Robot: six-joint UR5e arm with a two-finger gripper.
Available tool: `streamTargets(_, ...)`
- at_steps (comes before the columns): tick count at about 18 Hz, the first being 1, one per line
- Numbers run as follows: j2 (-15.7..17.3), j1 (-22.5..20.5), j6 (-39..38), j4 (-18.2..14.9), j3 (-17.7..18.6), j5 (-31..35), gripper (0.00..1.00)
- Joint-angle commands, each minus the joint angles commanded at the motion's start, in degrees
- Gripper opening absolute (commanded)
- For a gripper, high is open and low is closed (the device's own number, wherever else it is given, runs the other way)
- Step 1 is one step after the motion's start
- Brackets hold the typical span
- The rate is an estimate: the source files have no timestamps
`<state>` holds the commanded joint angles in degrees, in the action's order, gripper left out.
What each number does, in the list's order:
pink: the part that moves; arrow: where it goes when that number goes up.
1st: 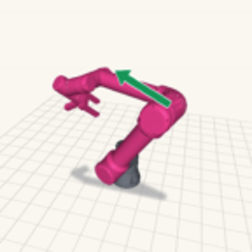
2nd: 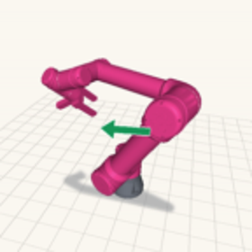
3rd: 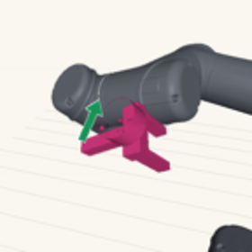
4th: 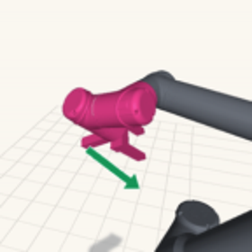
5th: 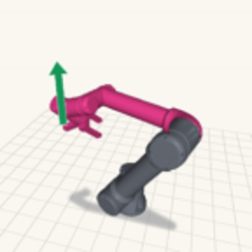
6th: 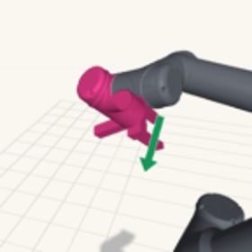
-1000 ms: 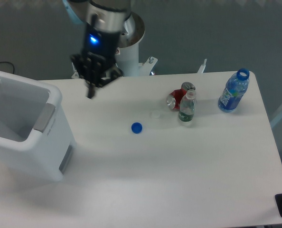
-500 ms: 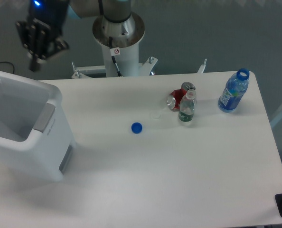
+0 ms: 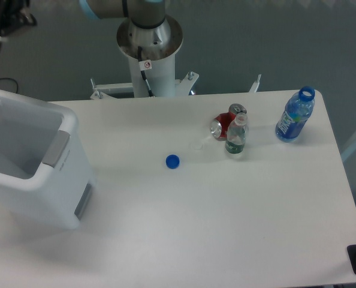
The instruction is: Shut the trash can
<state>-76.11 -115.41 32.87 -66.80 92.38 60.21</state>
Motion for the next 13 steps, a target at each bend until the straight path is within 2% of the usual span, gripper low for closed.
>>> streamTargets(4, -2.1, 3.7, 1.9, 0.4, -5.3, 0.1, 0.0)
streamTargets(8, -3.7, 6.9, 4.2, 0.4, -7.0, 1.1, 0.0)
streamTargets(11, -5.8, 9.7, 5.0, 0.3, -7.7, 5.8, 0.0)
streamTargets(13, -8.1, 13.3, 5.0, -0.2, -9.0, 11.8, 0.0)
